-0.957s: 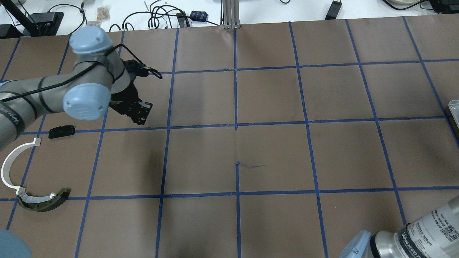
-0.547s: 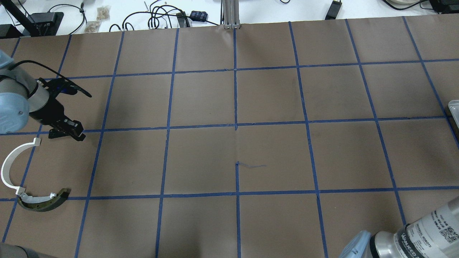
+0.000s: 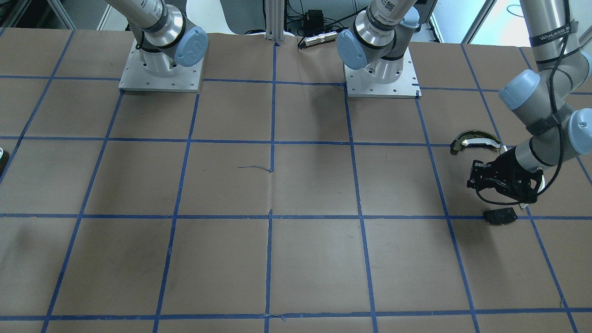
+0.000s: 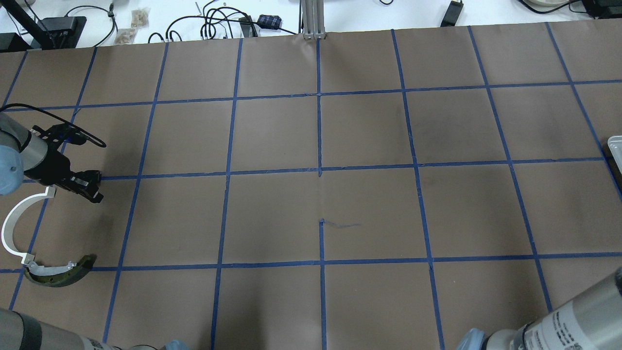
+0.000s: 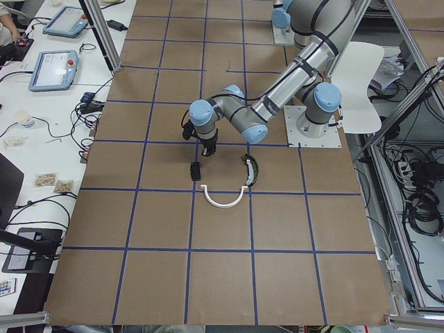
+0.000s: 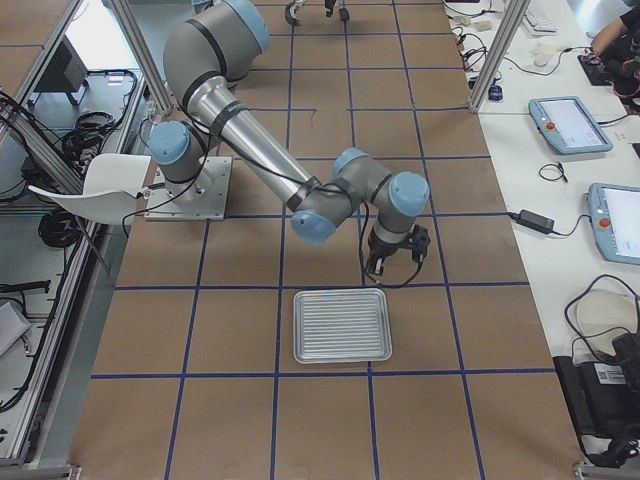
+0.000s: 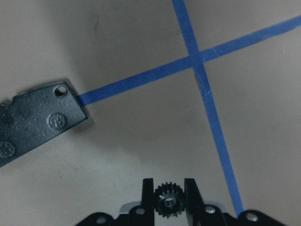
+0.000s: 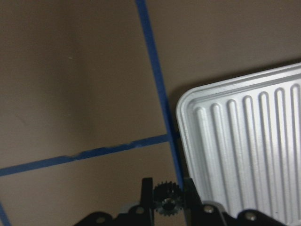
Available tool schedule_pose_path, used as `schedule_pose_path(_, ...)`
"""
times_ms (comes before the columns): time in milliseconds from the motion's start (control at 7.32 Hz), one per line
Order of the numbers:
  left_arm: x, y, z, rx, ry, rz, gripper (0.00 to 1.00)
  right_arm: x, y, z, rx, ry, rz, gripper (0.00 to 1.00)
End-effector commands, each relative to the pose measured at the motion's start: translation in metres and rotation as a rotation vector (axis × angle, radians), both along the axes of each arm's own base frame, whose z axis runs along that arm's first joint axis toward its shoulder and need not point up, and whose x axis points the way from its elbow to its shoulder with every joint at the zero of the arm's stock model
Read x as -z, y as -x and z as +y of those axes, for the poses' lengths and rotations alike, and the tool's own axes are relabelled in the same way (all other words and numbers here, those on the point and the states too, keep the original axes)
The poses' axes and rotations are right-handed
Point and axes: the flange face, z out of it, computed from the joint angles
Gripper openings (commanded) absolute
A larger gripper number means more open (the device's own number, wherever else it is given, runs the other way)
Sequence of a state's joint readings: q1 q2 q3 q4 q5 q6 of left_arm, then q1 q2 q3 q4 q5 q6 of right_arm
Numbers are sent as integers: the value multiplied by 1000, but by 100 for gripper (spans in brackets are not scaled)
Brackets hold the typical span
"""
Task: Place bearing gear from tray to pile
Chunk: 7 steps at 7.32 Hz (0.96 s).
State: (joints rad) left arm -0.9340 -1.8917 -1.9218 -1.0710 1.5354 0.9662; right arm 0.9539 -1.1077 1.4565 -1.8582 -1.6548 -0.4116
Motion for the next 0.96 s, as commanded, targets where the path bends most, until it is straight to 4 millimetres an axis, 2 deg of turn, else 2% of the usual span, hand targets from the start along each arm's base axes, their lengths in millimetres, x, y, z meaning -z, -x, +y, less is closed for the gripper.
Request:
schedule_pose_path(0, 4, -10, 0, -22, -2, -2, 100, 6, -193, -40, 101, -4, -84, 0)
schedule_pose_path(137, -17, -9, -4, -26, 23, -30, 100, 25, -293, -36, 166, -34, -119, 0)
schedule_pose_path(273, -37, -14, -11, -50, 5, -22, 100, 40, -404, -17, 235, -77, -144, 0)
schedule_pose_path(410, -54, -13, -17, -93, -43, 25, 100, 52, -495, 7, 308, -58, -164, 0)
schedule_pose_path(547, -70, -7, -26, -166, -30, 24, 100, 68, -570, 38, 332, -55, -206, 0)
schedule_pose_path(683, -76, 8, -29, -204, -32, 14, 100, 86, -622, 61, 333, -30, -241, 0)
schedule_pose_path(820, -84, 32, -34, -161, -31, 9, 100, 89, -659, 83, 384, -28, -236, 0)
